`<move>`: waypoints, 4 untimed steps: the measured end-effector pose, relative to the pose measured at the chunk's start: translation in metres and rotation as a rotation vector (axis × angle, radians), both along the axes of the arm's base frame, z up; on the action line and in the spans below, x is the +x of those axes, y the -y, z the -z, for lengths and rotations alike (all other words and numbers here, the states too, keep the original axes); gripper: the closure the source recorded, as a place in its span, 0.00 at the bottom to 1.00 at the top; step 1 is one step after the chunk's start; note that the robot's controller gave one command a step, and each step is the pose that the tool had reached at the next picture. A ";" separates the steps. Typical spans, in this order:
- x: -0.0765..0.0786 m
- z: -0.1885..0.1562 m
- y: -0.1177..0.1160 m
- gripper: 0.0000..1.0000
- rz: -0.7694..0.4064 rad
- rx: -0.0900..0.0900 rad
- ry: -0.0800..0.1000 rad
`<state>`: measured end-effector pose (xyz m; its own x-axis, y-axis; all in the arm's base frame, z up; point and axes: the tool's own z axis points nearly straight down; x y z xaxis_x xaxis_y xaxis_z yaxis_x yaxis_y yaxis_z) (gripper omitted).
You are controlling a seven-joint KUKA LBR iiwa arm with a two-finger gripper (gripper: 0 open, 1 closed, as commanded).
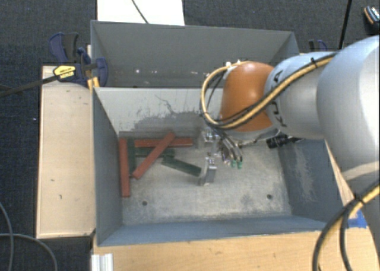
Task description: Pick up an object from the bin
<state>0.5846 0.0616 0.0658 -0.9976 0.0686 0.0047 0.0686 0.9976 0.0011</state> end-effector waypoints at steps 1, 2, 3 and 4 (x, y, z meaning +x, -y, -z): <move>-0.022 -0.004 -0.019 0.00 0.000 0.000 0.004; -0.021 -0.005 -0.017 1.00 0.005 0.000 0.007; -0.019 -0.131 -0.014 1.00 -0.015 0.001 0.015; -0.003 -0.253 -0.004 1.00 -0.387 -0.001 0.016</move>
Offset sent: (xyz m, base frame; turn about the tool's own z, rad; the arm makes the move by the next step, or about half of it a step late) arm -0.0218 0.0170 0.0042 0.0040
